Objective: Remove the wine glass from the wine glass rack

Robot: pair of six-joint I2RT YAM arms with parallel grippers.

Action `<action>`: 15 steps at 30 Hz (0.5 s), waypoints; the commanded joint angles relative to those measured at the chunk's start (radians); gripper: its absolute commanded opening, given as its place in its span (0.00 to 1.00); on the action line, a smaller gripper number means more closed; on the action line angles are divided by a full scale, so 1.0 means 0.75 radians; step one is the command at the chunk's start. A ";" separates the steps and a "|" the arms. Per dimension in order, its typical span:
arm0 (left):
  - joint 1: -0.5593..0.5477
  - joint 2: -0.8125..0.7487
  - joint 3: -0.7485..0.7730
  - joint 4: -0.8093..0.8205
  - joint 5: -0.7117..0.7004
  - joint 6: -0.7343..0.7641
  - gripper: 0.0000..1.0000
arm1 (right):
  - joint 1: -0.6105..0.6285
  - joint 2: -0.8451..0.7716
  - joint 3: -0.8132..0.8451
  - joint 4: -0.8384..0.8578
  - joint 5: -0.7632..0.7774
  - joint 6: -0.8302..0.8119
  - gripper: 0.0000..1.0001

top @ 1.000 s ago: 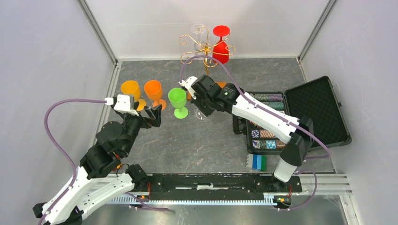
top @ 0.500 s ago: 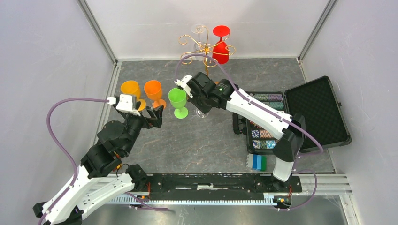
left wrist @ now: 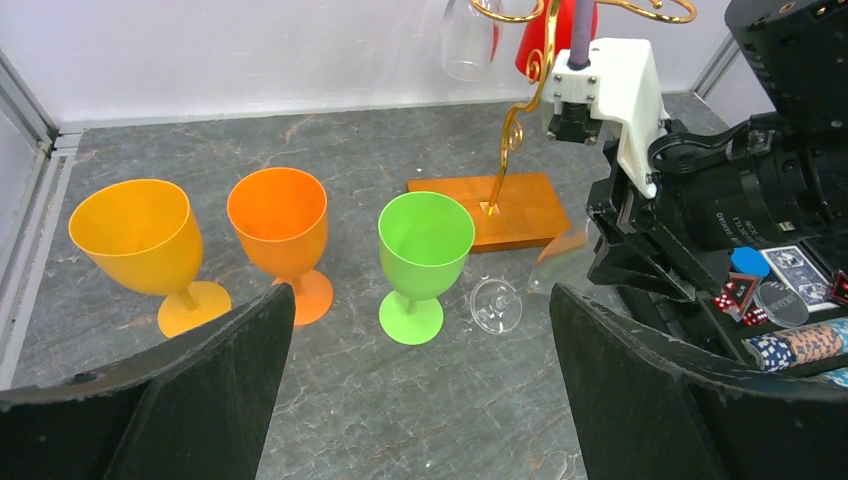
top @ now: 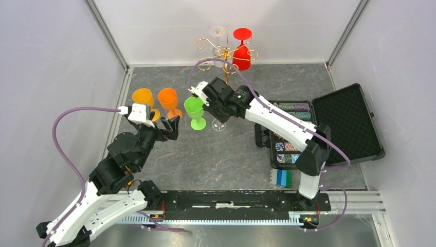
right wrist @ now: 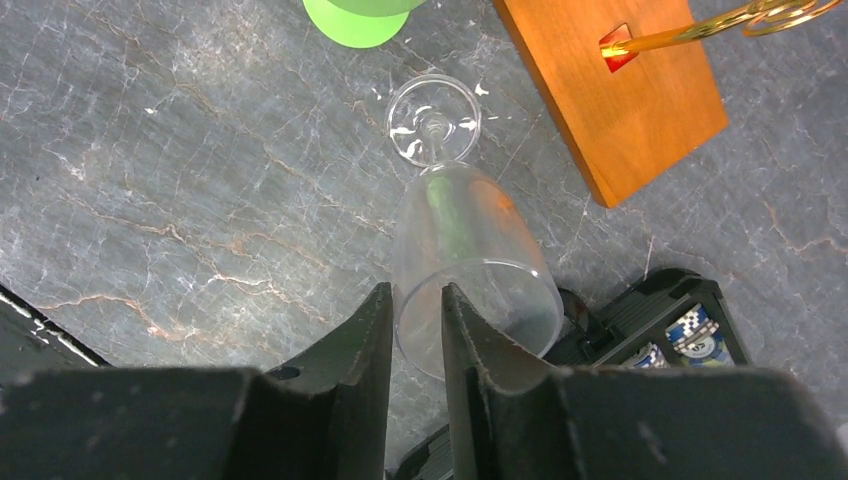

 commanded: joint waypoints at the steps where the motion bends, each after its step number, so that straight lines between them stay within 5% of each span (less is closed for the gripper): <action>1: -0.003 0.004 -0.004 0.012 0.012 0.060 1.00 | 0.003 0.015 0.081 0.007 0.047 -0.023 0.31; 15: -0.002 0.058 0.068 -0.063 0.008 0.003 1.00 | -0.040 0.045 0.201 0.060 0.063 -0.020 0.46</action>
